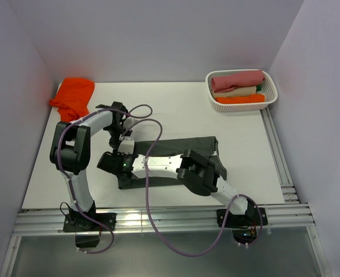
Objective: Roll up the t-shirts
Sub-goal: Roll the tshirt
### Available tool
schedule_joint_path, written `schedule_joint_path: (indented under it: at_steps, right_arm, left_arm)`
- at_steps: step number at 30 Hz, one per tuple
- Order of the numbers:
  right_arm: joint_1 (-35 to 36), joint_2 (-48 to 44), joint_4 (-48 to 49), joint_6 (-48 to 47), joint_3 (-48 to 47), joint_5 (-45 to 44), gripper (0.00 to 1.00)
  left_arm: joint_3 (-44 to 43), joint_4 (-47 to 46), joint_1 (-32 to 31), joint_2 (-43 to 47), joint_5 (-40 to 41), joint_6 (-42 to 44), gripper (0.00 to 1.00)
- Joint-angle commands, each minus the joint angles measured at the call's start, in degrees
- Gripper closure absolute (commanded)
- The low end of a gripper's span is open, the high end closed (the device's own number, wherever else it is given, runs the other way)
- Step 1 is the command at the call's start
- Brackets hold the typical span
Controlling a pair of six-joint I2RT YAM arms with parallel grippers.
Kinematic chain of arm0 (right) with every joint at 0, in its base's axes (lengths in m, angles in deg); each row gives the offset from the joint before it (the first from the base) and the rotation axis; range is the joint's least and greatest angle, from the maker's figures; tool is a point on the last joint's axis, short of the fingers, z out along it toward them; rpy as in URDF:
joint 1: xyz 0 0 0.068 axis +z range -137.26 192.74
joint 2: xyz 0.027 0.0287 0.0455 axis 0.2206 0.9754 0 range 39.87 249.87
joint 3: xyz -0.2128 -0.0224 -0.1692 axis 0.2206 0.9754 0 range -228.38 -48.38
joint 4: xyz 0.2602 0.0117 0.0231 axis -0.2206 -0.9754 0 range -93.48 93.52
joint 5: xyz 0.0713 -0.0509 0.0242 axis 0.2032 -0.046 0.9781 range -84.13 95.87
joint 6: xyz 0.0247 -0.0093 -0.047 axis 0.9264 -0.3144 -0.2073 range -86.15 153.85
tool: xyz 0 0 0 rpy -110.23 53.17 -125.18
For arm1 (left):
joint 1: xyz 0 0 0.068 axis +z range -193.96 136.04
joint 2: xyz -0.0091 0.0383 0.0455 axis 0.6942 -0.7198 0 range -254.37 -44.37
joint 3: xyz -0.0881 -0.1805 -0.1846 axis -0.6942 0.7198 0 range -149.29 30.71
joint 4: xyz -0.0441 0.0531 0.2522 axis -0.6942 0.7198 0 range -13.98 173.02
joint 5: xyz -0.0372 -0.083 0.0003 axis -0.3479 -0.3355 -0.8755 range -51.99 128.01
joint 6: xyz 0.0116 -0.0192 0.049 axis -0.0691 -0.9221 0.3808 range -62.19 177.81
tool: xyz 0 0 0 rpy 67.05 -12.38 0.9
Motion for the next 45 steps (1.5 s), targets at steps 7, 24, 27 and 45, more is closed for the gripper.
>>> schedule_joint_path:
  at_steps: [7, 24, 27, 45]
  right_arm:
    - [0.1, 3.7, -5.7, -1.6, -6.1, -1.5, 0.59]
    - [-5.0, -12.8, 37.6, 6.3, 29.6, 18.5, 0.93]
    - [-7.2, -14.7, 49.0, 10.0, 38.1, 22.6, 0.93]
    - [-11.8, -7.9, 82.4, 23.8, 52.5, 32.0, 0.96]
  left_arm:
    - [-2.5, 1.9, -0.9, 0.5, 0.2, -1.3, 1.00]
    - [-14.9, 8.0, 1.1, -0.1, -11.5, 0.8, 0.39]
    - [-18.3, 10.7, 4.0, 0.1, -14.9, 2.2, 0.35]
    - [4.4, -0.6, 12.1, -0.1, -27.7, 9.1, 0.35]
